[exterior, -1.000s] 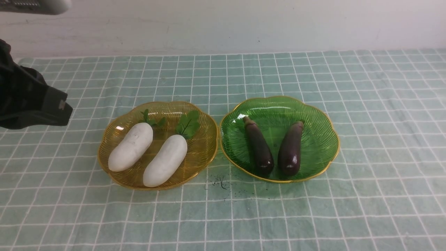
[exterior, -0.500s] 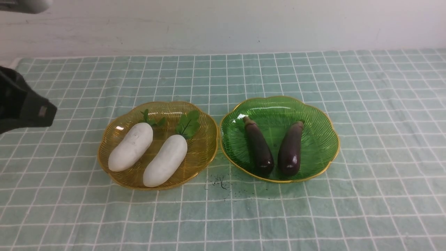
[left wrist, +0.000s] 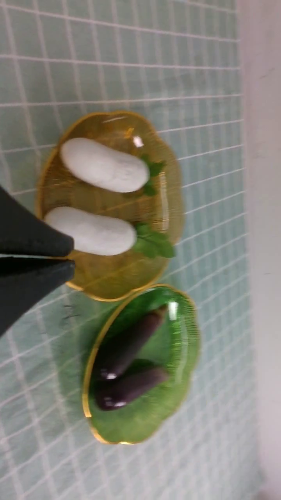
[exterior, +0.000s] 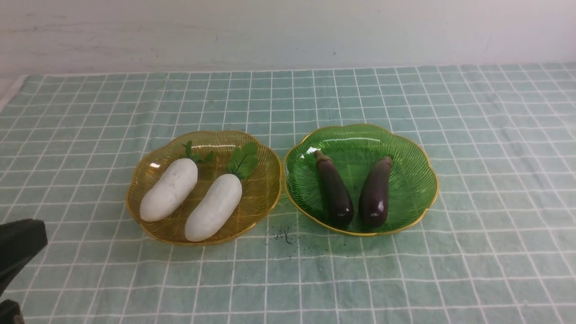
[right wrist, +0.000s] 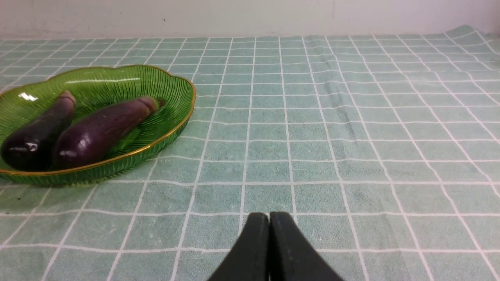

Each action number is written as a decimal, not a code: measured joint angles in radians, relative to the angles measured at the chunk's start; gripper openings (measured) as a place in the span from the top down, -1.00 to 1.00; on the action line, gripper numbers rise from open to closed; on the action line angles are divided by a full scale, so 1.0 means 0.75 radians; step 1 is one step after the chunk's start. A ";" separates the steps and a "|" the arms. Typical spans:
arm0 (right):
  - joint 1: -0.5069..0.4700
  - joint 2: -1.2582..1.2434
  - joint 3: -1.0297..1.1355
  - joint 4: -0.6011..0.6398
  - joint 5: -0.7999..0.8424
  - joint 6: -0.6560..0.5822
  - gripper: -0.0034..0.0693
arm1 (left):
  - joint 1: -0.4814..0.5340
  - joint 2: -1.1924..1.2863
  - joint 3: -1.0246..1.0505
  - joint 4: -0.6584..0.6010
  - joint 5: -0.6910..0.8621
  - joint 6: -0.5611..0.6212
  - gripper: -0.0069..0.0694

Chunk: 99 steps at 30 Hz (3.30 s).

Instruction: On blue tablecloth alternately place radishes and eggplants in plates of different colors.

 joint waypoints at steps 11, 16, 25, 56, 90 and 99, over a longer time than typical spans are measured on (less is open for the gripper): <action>0.000 0.000 0.000 0.000 0.000 0.000 0.95 | 0.000 -0.103 0.209 -0.037 -0.200 0.000 0.84; 0.000 0.000 0.000 0.000 0.000 0.000 0.95 | 0.000 -0.103 0.231 -0.032 -0.153 0.003 0.84; 0.000 0.000 0.000 0.000 0.000 0.000 0.95 | 0.040 -0.224 0.392 0.086 -0.187 -0.010 0.84; 0.000 0.000 0.000 0.000 0.000 0.000 0.95 | 0.088 -0.530 0.809 0.337 -0.277 -0.133 0.84; 0.000 0.000 0.000 0.000 0.000 0.000 0.95 | 0.088 -0.530 0.809 0.337 -0.277 -0.133 0.84; 0.000 0.000 0.000 0.000 0.000 0.000 0.95 | 0.088 -0.530 0.809 0.337 -0.277 -0.133 0.84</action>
